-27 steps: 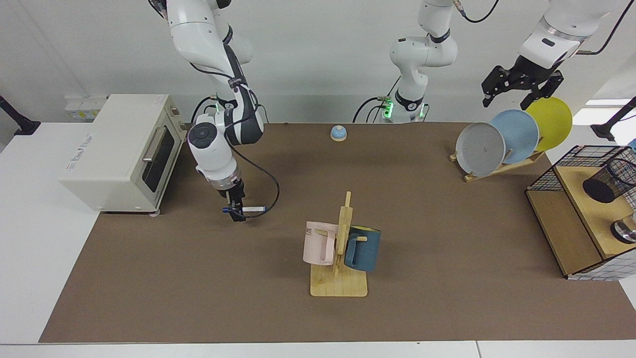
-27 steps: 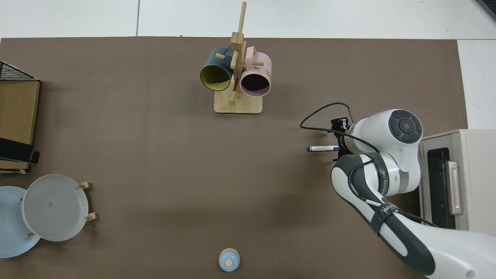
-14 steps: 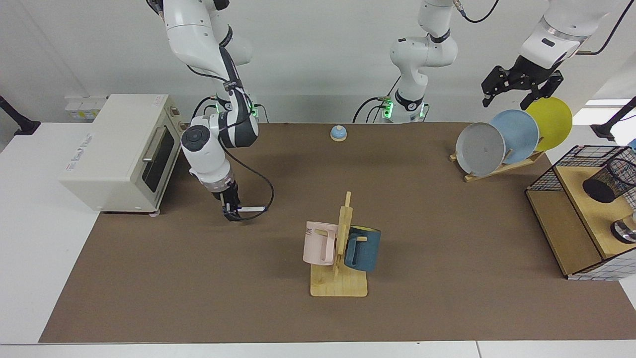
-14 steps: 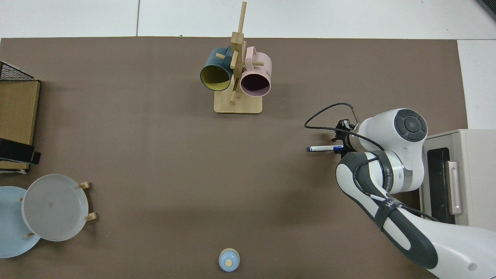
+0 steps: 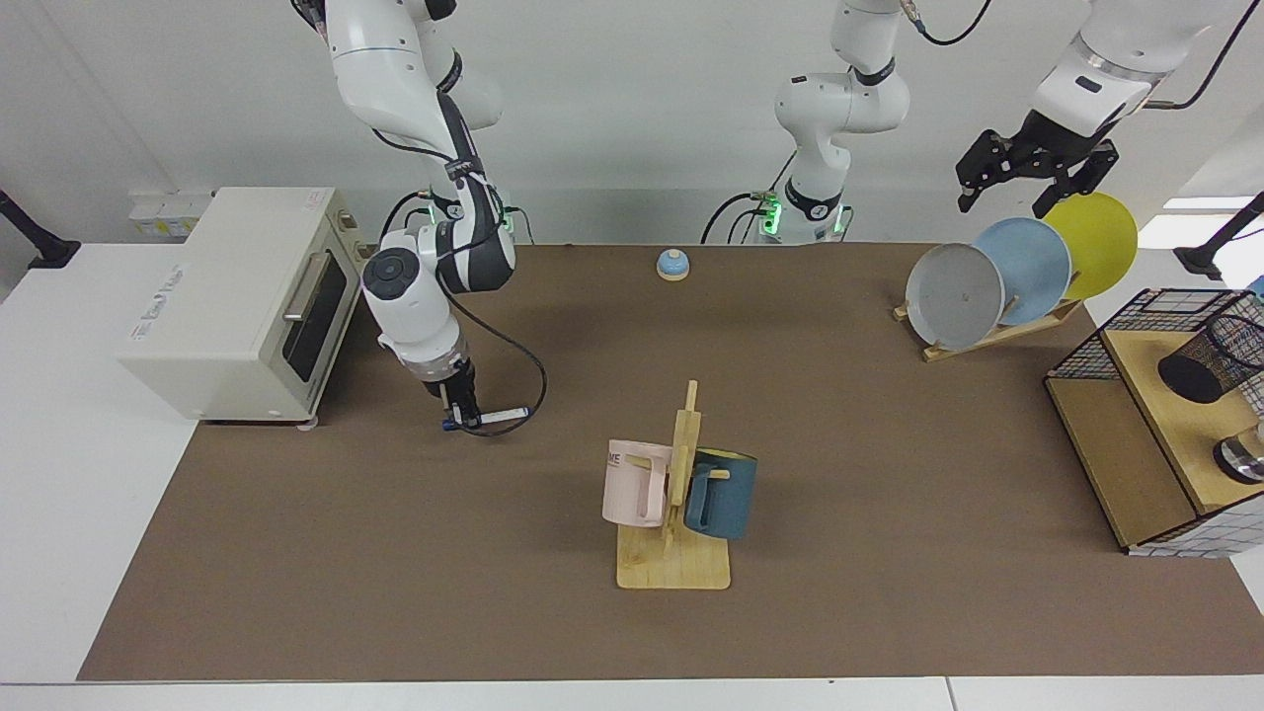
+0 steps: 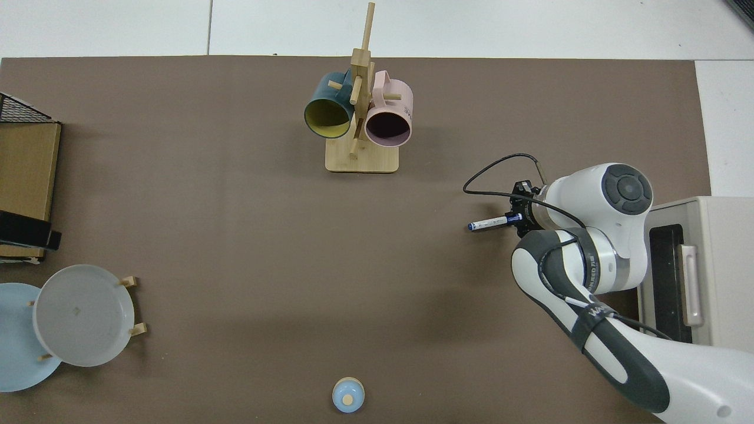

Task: Put markers into pen holder
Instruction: 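Close the right gripper around the marker's middle, then lift the marker with the right gripper while the left gripper approaches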

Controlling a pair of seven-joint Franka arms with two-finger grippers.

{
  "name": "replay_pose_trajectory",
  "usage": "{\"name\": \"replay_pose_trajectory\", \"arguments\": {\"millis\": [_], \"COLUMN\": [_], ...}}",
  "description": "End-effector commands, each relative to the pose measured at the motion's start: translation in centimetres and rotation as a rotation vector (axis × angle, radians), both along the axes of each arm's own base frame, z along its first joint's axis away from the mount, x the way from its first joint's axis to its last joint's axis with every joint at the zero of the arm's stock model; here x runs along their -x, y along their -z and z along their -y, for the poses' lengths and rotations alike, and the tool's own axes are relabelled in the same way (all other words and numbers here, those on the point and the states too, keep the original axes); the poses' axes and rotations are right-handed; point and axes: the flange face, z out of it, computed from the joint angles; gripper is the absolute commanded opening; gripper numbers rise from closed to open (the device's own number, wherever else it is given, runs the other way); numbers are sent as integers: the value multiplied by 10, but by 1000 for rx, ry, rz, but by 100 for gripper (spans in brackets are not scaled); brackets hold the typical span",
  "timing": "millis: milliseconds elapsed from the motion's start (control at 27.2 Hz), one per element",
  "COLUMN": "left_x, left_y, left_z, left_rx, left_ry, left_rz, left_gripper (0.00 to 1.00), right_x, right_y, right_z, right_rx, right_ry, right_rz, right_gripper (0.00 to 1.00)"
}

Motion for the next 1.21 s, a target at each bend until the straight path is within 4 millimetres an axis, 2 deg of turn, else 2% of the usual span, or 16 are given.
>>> {"name": "replay_pose_trajectory", "arguments": {"millis": [0, 330, 587, 734, 881, 1175], "left_x": [7, 8, 9, 9, 7, 4], "left_y": [-1, -1, -2, -2, -2, -3], "left_z": [-2, 2, 2, 2, 9, 27], "left_rx": [10, 11, 11, 11, 12, 13], "left_ry": [-4, -6, -10, -5, 25, 161], "left_rz": [-5, -6, -12, -12, -2, 24], "left_gripper": [100, 100, 100, 100, 99, 97], "right_x": [2, 9, 24, 30, 36, 69], "right_y": [-55, -149, -220, -261, -278, -299], "right_z": [4, -1, 2, -5, -17, -93], "right_rx": [-12, -9, -3, -8, -16, -27], "right_ry": [-13, -40, -46, -63, -78, -65], "right_rz": [-9, -26, 12, 7, -18, -20], "right_gripper": [0, 0, 0, 0, 0, 0]}}
